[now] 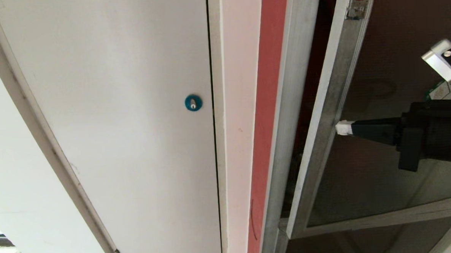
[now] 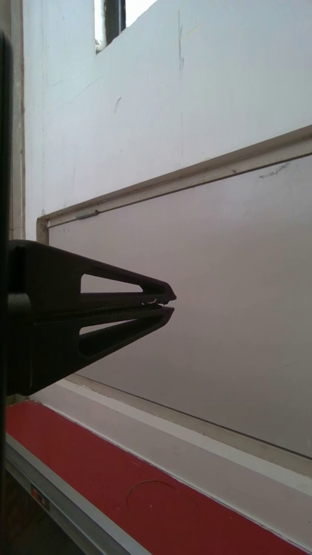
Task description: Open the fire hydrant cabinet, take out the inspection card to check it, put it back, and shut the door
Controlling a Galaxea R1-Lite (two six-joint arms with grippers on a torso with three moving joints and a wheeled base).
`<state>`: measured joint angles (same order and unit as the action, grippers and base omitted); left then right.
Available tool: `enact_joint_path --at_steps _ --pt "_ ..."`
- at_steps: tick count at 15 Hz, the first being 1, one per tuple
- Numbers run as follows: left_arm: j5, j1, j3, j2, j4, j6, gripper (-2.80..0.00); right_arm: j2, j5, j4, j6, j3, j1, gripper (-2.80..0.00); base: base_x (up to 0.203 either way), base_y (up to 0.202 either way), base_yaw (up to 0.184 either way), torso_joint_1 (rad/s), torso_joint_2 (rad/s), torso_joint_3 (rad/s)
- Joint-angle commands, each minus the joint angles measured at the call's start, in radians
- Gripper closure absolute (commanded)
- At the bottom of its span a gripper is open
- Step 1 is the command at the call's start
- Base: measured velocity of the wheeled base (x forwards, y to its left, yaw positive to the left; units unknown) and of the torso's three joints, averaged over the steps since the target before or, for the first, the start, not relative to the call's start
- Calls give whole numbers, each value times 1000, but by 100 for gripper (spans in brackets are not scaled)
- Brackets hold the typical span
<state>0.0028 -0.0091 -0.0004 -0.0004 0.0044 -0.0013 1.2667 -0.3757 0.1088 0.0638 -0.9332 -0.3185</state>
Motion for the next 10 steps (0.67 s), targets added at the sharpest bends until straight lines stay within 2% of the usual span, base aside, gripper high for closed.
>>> enact_joint_path --at_steps 1,4,7,10 --pt "0 0 0 0 0 0 0 44 4 10 2 1 -1 0 0 0 0 0 0 0" --pt "0 0 -1 0 0 0 0 96 29 18 2 -17 -7 0 0 0 0 0 0 0" --pt "0 0 -1 0 0 0 0 150 105 100 3 -25 -37 0 0 0 0 0 0 0" --pt "0 0 -1 0 0 0 0 187 146 158 3 -27 -47 0 0 0 0 0 0 0"
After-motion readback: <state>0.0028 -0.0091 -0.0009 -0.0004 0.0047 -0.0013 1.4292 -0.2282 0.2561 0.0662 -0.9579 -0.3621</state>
